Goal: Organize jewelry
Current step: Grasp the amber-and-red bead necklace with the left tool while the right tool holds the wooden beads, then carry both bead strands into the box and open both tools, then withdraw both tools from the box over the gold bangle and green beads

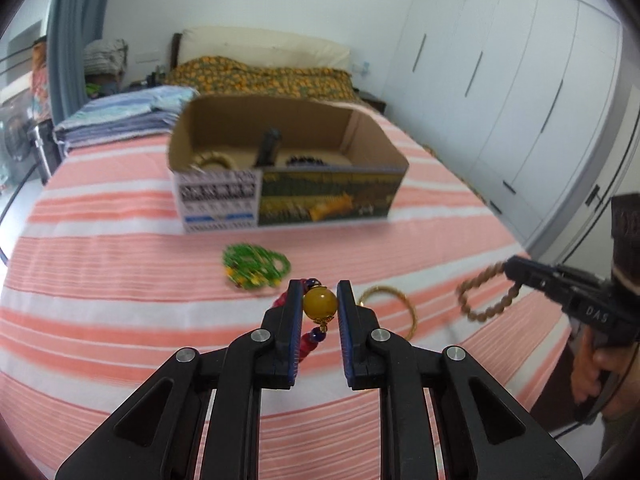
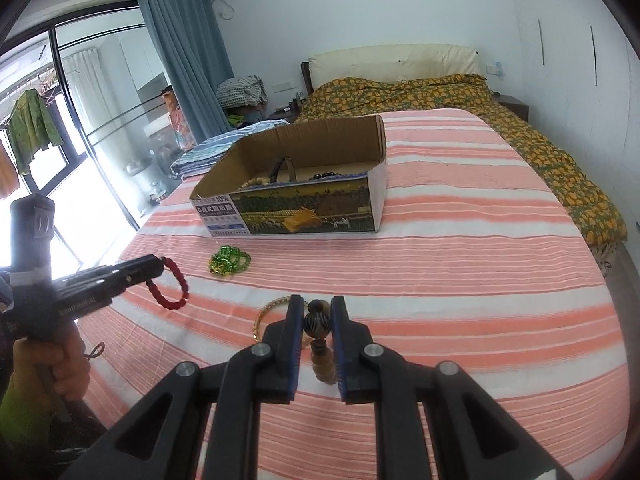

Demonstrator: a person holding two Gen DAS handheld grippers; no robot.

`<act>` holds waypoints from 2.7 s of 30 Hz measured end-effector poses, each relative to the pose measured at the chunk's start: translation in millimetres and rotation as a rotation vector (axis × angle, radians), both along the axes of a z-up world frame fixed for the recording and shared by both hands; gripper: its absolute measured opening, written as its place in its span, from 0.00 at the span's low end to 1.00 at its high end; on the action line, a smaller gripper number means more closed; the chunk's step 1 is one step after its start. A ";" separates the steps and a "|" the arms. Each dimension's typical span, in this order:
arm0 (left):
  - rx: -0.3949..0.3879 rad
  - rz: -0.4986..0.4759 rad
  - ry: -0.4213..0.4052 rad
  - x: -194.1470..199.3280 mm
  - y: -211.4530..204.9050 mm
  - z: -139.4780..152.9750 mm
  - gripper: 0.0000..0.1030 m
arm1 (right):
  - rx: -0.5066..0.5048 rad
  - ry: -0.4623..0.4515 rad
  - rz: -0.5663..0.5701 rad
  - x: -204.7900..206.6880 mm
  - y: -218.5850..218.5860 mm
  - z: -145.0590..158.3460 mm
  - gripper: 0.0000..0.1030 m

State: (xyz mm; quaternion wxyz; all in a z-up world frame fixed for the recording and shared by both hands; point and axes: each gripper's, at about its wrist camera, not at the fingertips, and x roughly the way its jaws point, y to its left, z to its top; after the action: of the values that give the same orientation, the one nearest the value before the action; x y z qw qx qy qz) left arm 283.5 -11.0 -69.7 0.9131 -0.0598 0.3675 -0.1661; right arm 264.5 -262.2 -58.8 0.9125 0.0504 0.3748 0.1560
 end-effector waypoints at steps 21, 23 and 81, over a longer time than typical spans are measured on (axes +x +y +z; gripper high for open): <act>-0.030 0.052 -0.066 8.8 50.6 60.0 0.15 | 0.001 -0.073 0.142 12.4 44.8 49.6 0.14; -0.024 0.052 -0.087 11.7 51.1 67.8 0.15 | -0.006 -0.079 0.155 16.6 49.8 52.8 0.14; 0.173 0.189 0.029 20.7 24.6 -15.2 0.94 | -0.226 -0.037 -0.093 29.8 19.6 -29.6 0.55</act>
State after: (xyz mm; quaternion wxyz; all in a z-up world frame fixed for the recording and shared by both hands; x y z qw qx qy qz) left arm 304.2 13.5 -84.9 0.9211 -0.0175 0.3862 -0.0463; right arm 294.4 -242.6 -88.4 0.9254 -0.0385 0.3702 0.0711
